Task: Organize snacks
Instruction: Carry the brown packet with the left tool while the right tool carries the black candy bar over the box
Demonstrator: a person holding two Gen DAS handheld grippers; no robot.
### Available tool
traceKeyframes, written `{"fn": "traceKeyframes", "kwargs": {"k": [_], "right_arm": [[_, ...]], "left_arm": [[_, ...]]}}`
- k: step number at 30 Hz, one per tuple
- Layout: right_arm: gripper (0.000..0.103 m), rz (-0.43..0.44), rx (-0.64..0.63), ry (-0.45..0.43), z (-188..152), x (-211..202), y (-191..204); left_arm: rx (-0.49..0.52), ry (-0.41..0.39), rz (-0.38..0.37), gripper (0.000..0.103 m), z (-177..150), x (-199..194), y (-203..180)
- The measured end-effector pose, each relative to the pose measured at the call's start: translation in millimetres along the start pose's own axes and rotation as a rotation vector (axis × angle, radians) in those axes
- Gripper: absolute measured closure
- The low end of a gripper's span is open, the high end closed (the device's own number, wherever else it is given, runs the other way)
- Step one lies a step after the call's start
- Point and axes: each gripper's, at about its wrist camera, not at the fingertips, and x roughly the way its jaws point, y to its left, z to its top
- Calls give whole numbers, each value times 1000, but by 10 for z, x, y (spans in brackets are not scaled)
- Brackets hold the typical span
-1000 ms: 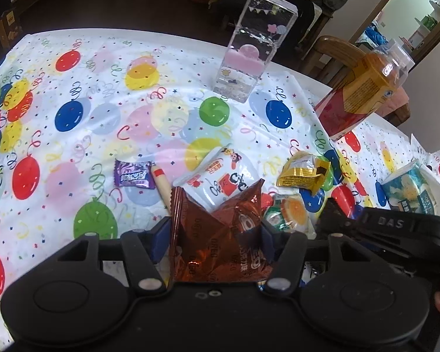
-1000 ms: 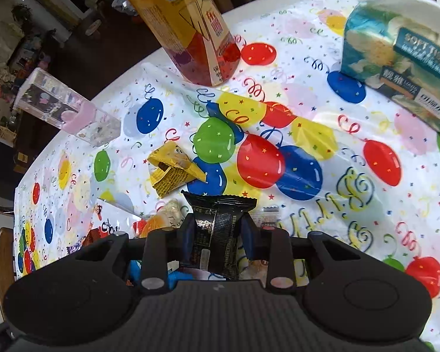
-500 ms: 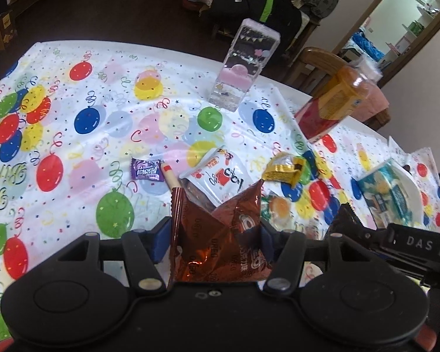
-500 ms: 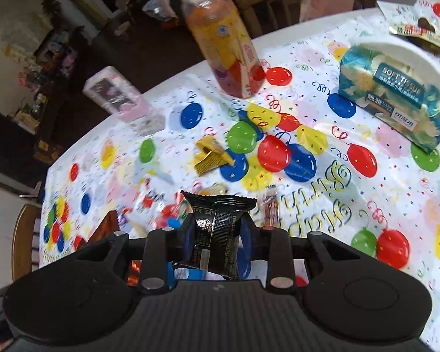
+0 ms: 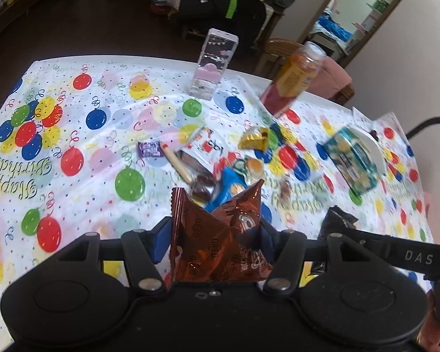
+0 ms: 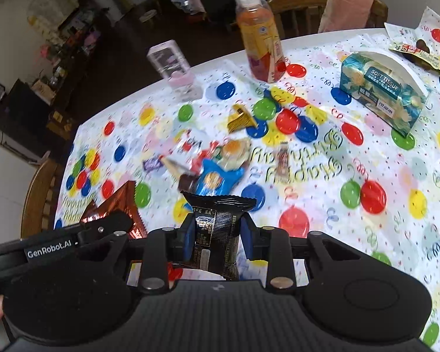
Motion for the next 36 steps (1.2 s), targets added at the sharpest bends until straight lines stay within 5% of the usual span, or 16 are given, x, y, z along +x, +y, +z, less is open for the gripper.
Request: {"fn": "traceKeyframes", "kwargs": {"k": [20,36], "right_arm": [[72,-26,-136,61,-913,-441,491],[72,-95,-230,203,-1413,97,671]], "left_arm": [[132,47,-76,45,-762,-683,152],[143,150,-35,45,-1197,-464,529]]}}
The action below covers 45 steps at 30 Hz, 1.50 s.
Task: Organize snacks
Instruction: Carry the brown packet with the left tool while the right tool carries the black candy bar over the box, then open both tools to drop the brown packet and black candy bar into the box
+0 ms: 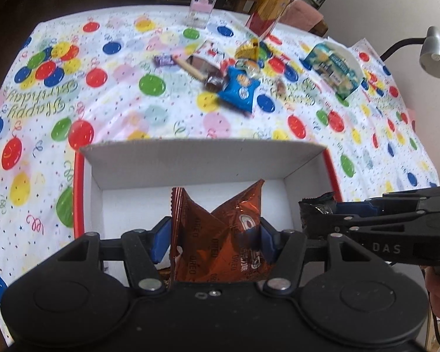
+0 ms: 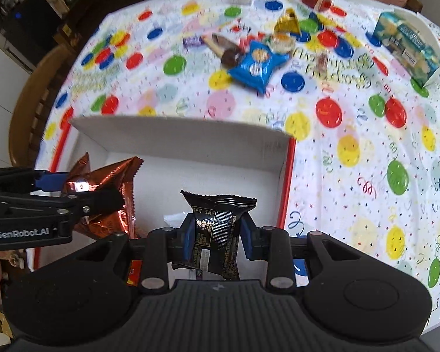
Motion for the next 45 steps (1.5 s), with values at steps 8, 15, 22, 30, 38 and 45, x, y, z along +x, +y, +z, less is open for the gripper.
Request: {"fn": "traceKeyframes", "kwargs": {"k": [8,15,22,30,38,45], "right_arm": [[72,-42,-34,32,19,263,73],[72,-51,-40,53,43,410,82],[72,-48,-40,56,69,469,90],[71,-53,-47,48,64,464,99],[56,-37,-24,38,30,403,67],[55,-17,-30,-10,-27,176,100]], "left_arm": [[16,24,27,45,-2,220,36],[28,51,54,45,46,407,68],[42,72,69,44,66,556,87],[49,88,75,42,58,615,89],[58,63,77,23,39,552,99],[63,28,59,21,19,376,79]]}}
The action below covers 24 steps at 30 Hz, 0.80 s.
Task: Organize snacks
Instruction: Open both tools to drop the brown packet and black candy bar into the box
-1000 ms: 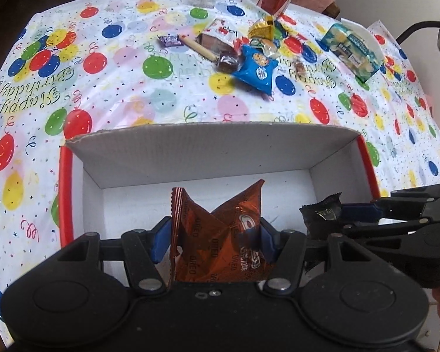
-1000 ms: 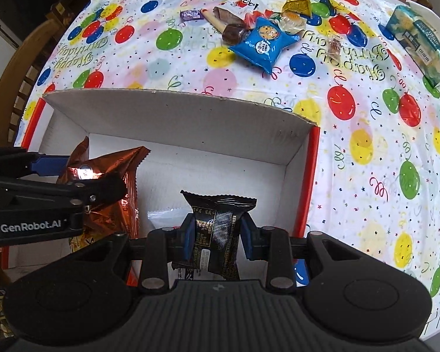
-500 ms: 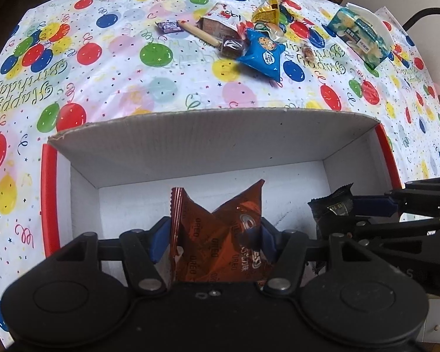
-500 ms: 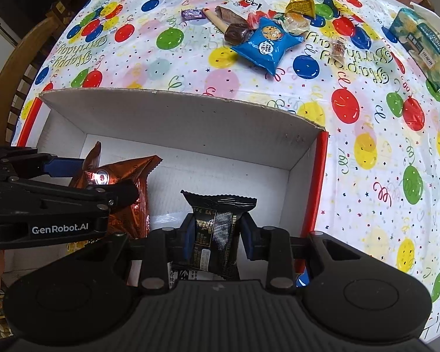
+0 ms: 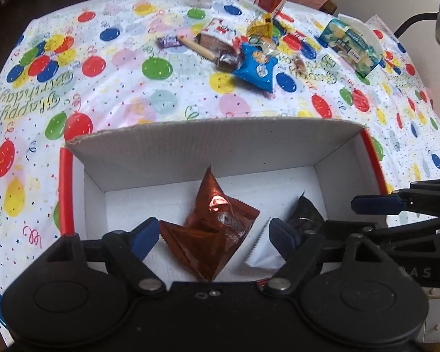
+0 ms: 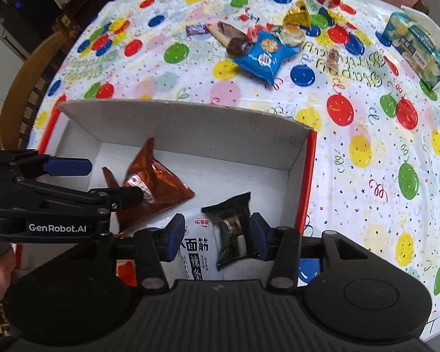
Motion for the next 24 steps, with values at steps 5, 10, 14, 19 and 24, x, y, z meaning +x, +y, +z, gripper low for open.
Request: {"fn": "traceKeyframes", "kwargs": {"k": [5,10,14,19,24], "right_arm": [[48,21,3,-47,-26,-228,14],[45,35,16,-99,-13,-471,-39],[38,31,31,-151,31,-668,-131],[28,22,69,-215,136,-895,-329],[25,18,81,-243,252,-982,-475]], "left_arm": [[3,-49,-14,19,-1,-203,-17],[20,-103,-24,16,17,-409,-67],[36,-156,-28,12,60,-563,-126],[48,-225,-14,2,151,-722,-200],[38,-286,7,1,281,-811,-254]]}}
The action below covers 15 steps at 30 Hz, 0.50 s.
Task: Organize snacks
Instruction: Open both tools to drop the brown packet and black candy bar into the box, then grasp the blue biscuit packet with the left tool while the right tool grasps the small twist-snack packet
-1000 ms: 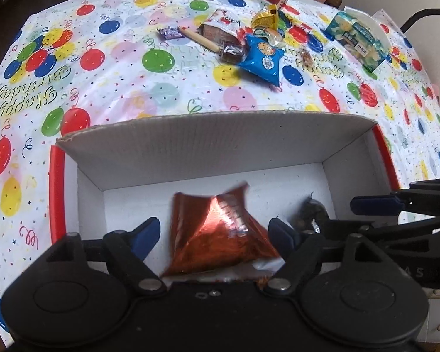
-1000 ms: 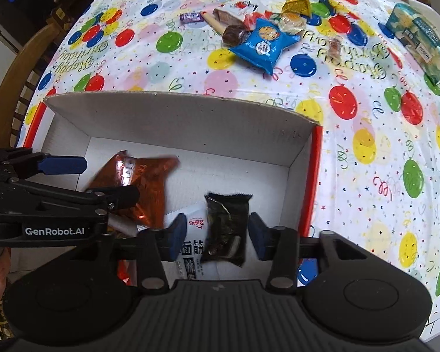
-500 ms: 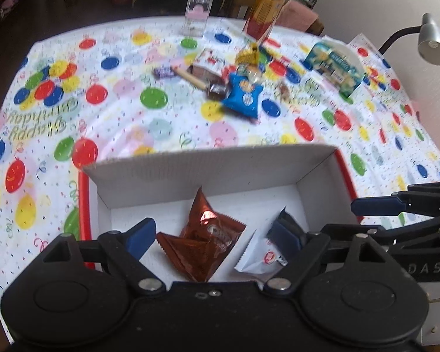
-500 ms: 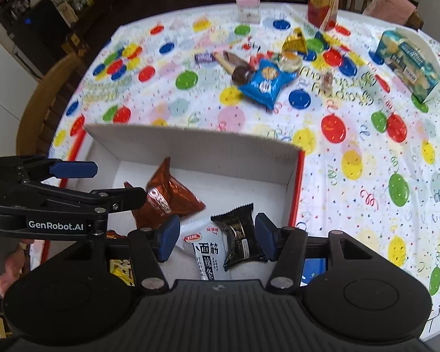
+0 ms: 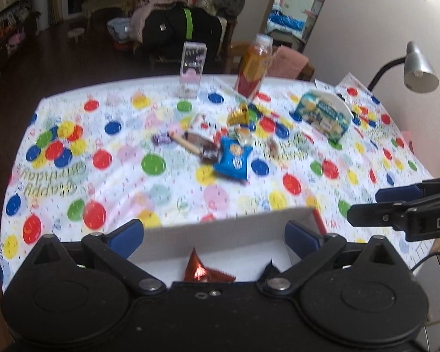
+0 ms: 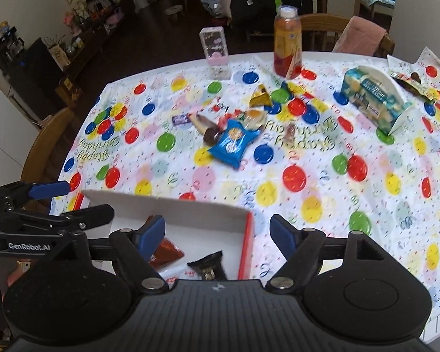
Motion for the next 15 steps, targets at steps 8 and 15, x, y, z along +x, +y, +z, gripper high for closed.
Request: {"fn": "traceKeyframes", "kwargs": {"k": [8,15], "right_arm": [[25,-12,41,-21,381,98,-356],[25,-37,41,-13,753,314,-662]], "left_arm": [[-9,-25,35,1,249,159,-67],[17,-16,41,1,404,472,-227]]}}
